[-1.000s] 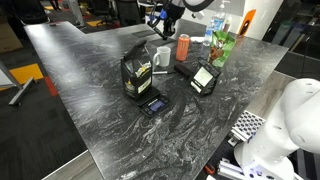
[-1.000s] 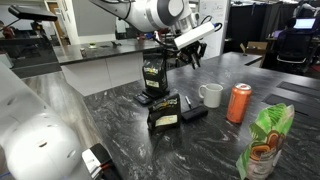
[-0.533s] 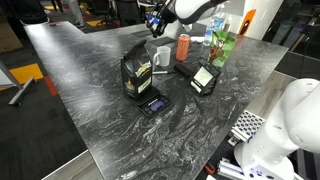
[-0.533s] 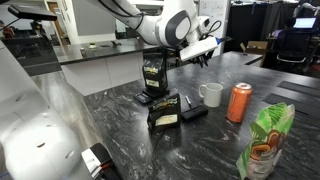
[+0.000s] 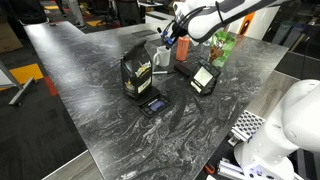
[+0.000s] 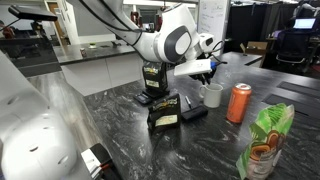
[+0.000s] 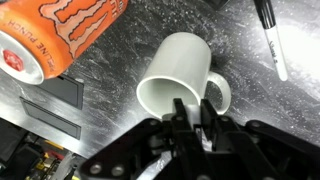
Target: Put the thick black marker in the mug.
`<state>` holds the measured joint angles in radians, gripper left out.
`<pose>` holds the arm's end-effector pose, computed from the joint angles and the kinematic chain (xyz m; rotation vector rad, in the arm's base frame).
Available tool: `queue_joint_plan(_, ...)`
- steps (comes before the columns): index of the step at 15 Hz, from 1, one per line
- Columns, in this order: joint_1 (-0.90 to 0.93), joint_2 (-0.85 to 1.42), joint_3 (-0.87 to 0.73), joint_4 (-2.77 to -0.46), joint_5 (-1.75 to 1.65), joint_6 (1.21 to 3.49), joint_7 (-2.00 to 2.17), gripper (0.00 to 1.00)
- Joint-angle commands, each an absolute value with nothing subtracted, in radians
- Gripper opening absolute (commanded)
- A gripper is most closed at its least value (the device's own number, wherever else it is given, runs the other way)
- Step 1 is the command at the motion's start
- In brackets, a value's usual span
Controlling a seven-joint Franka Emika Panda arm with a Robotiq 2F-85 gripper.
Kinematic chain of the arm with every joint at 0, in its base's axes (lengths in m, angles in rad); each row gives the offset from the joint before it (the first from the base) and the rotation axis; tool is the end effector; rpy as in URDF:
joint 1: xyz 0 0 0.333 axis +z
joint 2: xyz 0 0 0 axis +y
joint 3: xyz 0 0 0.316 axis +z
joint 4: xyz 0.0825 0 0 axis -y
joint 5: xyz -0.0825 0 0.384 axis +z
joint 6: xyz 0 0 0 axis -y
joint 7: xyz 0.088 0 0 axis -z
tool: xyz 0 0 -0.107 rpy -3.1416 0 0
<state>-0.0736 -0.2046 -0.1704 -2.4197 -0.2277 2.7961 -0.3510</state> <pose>0.4920 -0.1140 0.4512 2.7491 0.4038 0.7475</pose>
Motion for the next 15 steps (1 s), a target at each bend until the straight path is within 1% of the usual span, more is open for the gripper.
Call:
queue_joint_plan(1, -0.07, -0.206, -0.175, -2.47, -0.194, 2.874, -0.373, 0.05)
queue_joint_plan(7, -0.054, -0.185, -0.198, -2.469, -0.18, 2.977, -0.406, 0.05)
queue_joint_plan(15, 0.035, -0.163, -0.295, -2.444, -0.029, 2.991, -0.576, 0.05)
